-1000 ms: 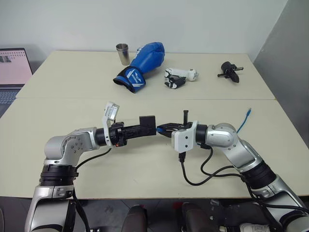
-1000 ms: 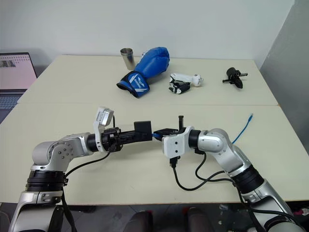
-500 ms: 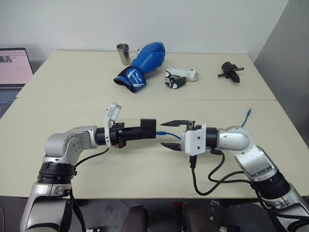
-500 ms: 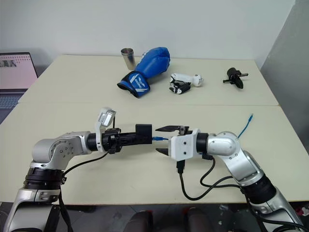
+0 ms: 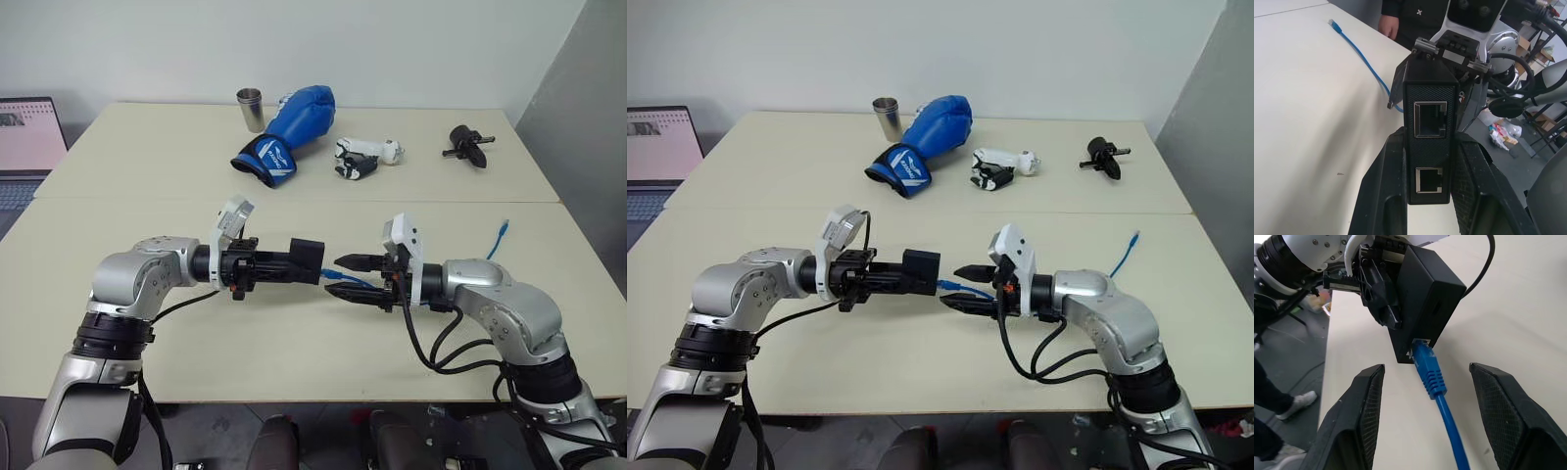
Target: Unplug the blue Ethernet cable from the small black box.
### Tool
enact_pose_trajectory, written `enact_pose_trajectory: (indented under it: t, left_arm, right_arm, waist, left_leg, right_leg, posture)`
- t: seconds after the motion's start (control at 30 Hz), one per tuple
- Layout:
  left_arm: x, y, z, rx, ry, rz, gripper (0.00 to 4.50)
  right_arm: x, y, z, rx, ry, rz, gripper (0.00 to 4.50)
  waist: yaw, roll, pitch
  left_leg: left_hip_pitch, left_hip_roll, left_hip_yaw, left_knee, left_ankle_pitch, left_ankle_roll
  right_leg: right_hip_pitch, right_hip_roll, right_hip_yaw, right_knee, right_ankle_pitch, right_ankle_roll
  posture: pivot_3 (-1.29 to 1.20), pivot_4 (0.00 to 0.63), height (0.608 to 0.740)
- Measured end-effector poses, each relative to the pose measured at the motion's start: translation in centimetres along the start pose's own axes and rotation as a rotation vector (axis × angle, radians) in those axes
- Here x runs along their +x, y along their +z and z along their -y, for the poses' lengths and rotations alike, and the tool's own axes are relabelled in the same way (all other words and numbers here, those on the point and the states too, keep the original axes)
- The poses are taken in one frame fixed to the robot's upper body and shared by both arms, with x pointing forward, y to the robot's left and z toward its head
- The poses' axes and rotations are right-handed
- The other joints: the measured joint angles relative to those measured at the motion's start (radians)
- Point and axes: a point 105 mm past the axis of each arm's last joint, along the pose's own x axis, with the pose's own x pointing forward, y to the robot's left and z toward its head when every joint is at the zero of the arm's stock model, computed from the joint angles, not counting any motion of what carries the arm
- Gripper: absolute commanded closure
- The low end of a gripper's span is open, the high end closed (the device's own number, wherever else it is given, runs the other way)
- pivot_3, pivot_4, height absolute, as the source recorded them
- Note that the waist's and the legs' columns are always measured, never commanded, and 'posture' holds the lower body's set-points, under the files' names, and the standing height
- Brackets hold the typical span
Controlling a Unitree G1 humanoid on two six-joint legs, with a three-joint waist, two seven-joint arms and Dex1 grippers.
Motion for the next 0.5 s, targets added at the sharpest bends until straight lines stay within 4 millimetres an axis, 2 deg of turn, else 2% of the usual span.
enact_pose_trajectory:
  t: [0.2, 0.5]
  left_arm:
    - [-0.01, 0.01, 0.00, 0.003, 0.001, -0.001, 3.70]
    - [-0.01, 0.00, -0.02, 0.003, 0.002, -0.001, 3.70]
  right_arm:
    - [0.38, 0.04, 0.30, 0.152, 0.009, 0.017, 1.58]
    - [0.39, -0.14, 0.44, 0.181, 0.005, 0.012, 1.58]
  waist:
    - [-0.001, 0.000, 0.000]
    - [-0.001, 0.000, 0.000]
  left_leg:
    - [0.000, 0.000, 0.000, 0.000, 0.000, 0.000]
    - [0.000, 0.000, 0.000, 0.000, 0.000, 0.000]
  right_leg:
    - [0.000, 0.000, 0.000, 0.000, 0.000, 0.000]
    - [-0.001, 0.000, 0.000, 0.000, 0.000, 0.000]
  posture:
    - [0.00, 0.150, 0.740]
    - [0.00, 0.150, 0.740]
